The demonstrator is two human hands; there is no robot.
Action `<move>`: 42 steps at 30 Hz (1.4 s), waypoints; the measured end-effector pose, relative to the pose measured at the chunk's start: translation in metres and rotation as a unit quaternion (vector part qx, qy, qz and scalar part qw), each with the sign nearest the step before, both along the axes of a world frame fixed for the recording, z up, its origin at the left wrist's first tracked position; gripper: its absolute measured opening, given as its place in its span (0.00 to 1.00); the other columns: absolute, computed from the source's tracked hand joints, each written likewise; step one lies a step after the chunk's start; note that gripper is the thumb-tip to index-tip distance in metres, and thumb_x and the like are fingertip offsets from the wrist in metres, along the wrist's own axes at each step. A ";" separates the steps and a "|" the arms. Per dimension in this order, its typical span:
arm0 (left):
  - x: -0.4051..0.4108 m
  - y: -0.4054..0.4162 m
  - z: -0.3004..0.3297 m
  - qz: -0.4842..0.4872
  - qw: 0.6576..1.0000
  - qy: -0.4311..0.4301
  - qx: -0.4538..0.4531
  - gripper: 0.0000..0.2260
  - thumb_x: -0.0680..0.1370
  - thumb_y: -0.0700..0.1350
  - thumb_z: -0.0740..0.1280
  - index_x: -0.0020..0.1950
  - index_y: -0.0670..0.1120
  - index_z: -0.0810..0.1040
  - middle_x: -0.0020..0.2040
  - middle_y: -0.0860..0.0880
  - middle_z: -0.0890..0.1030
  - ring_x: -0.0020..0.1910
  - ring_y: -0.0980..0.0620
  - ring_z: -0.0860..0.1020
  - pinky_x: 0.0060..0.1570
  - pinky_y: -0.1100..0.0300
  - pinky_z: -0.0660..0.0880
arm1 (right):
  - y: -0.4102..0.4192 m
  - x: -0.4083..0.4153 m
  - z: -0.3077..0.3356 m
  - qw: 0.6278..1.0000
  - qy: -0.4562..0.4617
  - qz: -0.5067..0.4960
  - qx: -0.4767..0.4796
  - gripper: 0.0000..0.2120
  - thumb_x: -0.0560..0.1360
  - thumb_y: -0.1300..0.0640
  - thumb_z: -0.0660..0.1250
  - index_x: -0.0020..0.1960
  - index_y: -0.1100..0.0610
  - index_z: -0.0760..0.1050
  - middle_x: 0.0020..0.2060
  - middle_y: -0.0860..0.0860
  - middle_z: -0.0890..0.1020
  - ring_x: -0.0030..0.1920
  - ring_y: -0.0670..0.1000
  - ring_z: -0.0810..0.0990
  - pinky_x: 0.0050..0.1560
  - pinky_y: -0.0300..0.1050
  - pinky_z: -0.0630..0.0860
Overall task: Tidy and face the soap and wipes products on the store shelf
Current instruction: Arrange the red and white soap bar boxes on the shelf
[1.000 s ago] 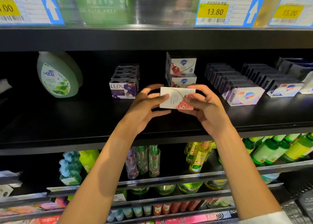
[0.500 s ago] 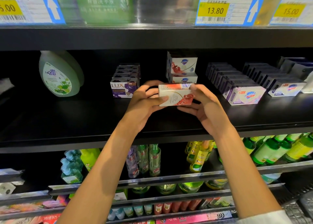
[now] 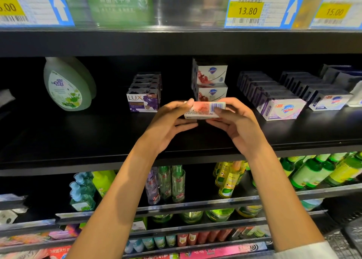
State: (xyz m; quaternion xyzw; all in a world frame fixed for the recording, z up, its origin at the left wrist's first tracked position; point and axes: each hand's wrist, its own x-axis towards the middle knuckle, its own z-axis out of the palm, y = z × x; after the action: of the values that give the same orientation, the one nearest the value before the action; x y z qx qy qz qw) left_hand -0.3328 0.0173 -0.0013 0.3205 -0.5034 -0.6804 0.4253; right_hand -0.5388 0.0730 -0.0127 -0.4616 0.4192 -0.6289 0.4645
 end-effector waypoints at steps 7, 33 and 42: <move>0.003 -0.004 -0.003 0.011 1.000 0.002 -0.018 0.14 0.80 0.35 0.71 0.66 0.36 0.79 0.59 0.38 0.85 0.61 0.41 0.84 0.65 0.44 0.80 | -0.001 -0.002 -0.001 1.000 0.012 0.010 -0.005 0.14 0.80 0.69 0.68 0.65 0.68 0.74 0.63 0.66 0.80 0.66 0.63 0.81 0.70 0.69 0.73; 0.003 -0.007 -0.006 0.012 0.999 -0.020 -0.037 0.18 0.78 0.33 0.73 0.67 0.39 0.77 0.59 0.39 0.86 0.60 0.41 0.85 0.60 0.44 0.82 | 0.001 0.001 0.001 0.999 0.002 0.042 0.006 0.23 0.80 0.70 0.68 0.73 0.59 0.70 0.65 0.59 0.82 0.64 0.62 0.83 0.56 0.64 0.84; 0.001 -0.005 -0.005 0.005 0.995 -0.060 -0.084 0.21 0.76 0.35 0.76 0.68 0.44 0.78 0.60 0.43 0.85 0.61 0.44 0.84 0.64 0.41 0.80 | 0.000 -0.001 -0.003 0.998 0.055 0.024 -0.009 0.17 0.80 0.67 0.69 0.68 0.60 0.76 0.59 0.60 0.85 0.63 0.60 0.84 0.59 0.59 0.82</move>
State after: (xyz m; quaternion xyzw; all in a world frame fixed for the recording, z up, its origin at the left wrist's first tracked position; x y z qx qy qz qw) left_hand -0.3316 0.0119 -0.0067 0.3262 -0.5820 -0.6132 0.4229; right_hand -0.5401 0.0728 -0.0155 -0.5097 0.4272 -0.5948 0.4514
